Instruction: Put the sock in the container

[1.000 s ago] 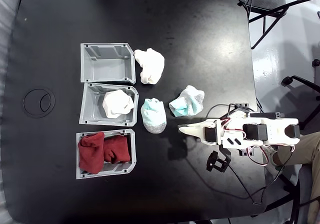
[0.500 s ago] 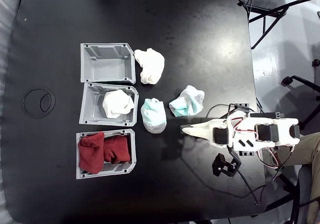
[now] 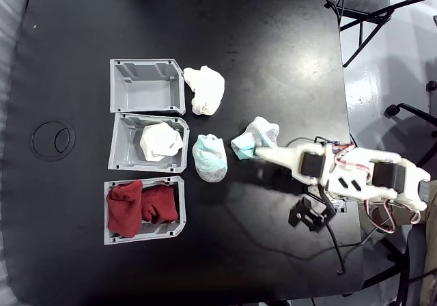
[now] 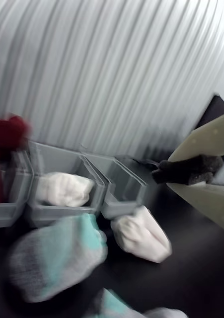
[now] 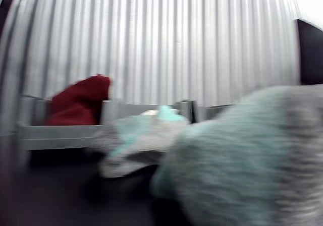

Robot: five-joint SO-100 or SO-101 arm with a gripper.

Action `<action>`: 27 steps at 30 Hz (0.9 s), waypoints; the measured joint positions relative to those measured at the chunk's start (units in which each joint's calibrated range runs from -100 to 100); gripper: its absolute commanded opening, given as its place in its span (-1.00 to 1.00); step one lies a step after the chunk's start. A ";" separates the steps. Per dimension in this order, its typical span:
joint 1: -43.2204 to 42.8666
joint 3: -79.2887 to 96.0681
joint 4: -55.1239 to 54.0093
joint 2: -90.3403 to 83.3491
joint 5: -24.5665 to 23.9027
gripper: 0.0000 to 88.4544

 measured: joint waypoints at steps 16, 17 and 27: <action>17.04 -35.14 4.04 48.97 -1.88 -0.97; 17.04 -37.03 4.04 52.66 -1.88 -0.97; 16.61 -54.86 9.84 79.28 -1.83 -0.97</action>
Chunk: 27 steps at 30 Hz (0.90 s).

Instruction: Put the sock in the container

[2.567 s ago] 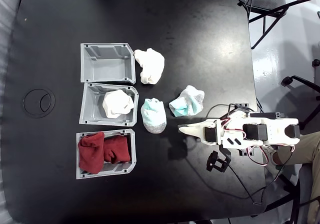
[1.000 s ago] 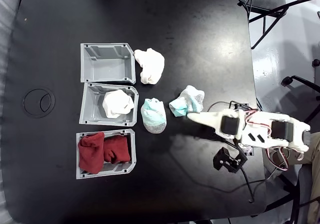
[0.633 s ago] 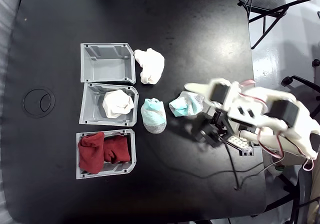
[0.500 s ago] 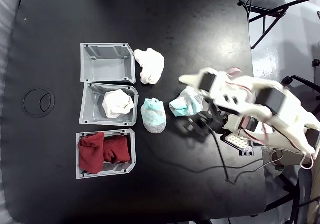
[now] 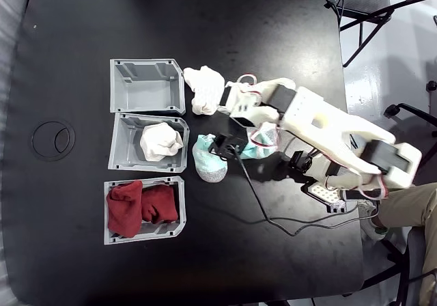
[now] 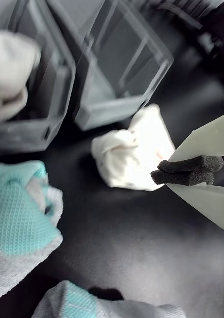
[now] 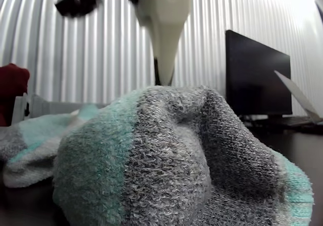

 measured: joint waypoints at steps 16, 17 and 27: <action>0.42 -12.97 5.55 9.04 0.00 -0.27; 0.42 -12.97 6.90 9.04 0.00 -0.16; 1.38 -13.15 11.94 10.21 0.00 0.21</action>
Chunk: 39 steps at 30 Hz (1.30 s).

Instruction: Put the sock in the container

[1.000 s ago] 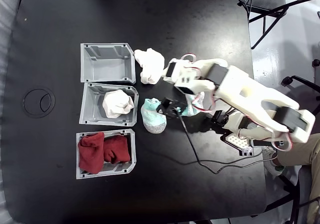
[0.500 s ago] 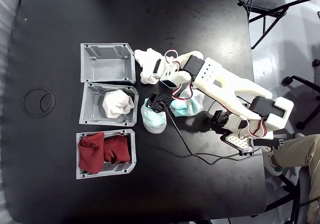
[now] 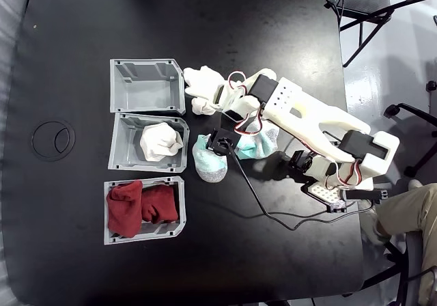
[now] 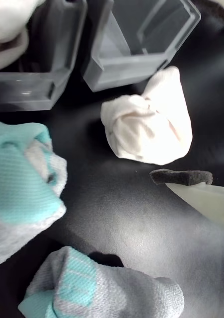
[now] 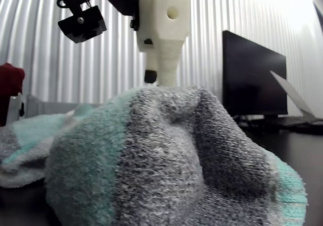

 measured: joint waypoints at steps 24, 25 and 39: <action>1.06 -14.95 0.00 18.33 0.00 -0.17; 1.69 -15.32 0.00 19.17 0.00 -0.20; 4.02 -15.68 0.00 20.76 0.00 -0.97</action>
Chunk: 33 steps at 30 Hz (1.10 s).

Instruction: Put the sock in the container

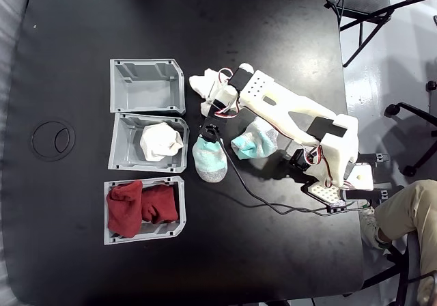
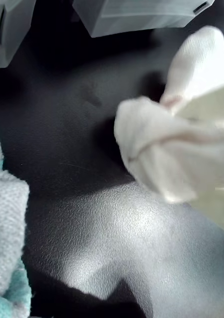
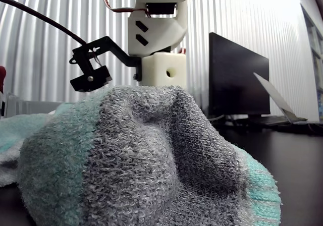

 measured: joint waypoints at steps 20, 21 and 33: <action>-15.03 0.00 10.26 -22.69 0.00 -0.97; -16.40 0.00 10.26 -24.19 0.00 -0.97; -29.42 0.00 -1.93 -28.71 0.00 -0.97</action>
